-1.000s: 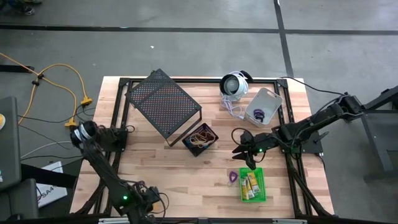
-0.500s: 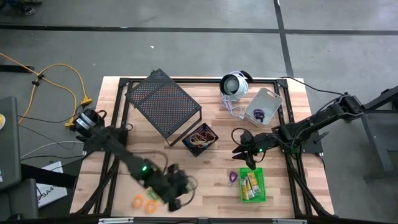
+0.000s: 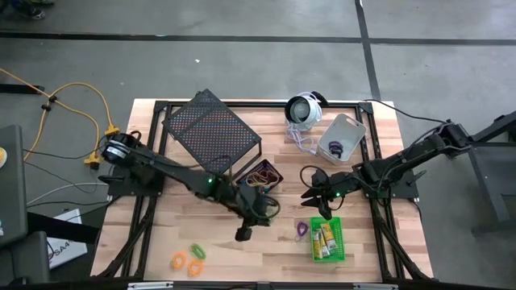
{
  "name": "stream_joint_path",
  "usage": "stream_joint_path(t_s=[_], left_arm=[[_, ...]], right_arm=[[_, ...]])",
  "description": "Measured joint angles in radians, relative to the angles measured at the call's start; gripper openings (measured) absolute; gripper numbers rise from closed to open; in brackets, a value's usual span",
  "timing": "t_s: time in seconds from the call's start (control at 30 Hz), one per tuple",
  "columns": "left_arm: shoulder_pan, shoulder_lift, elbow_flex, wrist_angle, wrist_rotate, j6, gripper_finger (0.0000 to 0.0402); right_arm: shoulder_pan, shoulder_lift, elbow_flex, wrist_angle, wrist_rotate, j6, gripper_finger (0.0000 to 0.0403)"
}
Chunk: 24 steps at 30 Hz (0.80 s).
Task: Pick & Place Office Desk Supplies
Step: Put the bottom green spring keychain into the white bin
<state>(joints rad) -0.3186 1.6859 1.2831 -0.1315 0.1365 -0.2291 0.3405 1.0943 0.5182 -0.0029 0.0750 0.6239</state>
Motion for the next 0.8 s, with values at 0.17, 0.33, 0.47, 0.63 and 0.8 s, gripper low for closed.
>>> stream_joint_path(t_s=[0.17,0.33,0.47,0.63,0.8], left_arm=[[0.067,0.000,0.000,0.122,0.324,0.108,0.0026],[0.127,0.000,0.000,0.165,0.384,0.128,0.0026],[0.166,0.014,0.001,0.168,0.383,0.137,0.0026],[0.196,0.059,0.000,0.168,0.386,0.158,0.0026],[0.212,0.095,0.000,0.210,0.390,0.154,0.0026]], right_arm=[[0.000,0.000,0.000,0.000,0.000,0.000,0.0126],[0.000,0.000,0.000,0.000,0.000,0.000,0.0126],[0.000,0.000,0.000,0.000,0.006,-0.018,0.0126],[0.000,0.000,0.000,0.002,0.032,-0.073,0.0126],[0.000,0.000,0.000,0.056,0.029,-0.072,0.0126]])
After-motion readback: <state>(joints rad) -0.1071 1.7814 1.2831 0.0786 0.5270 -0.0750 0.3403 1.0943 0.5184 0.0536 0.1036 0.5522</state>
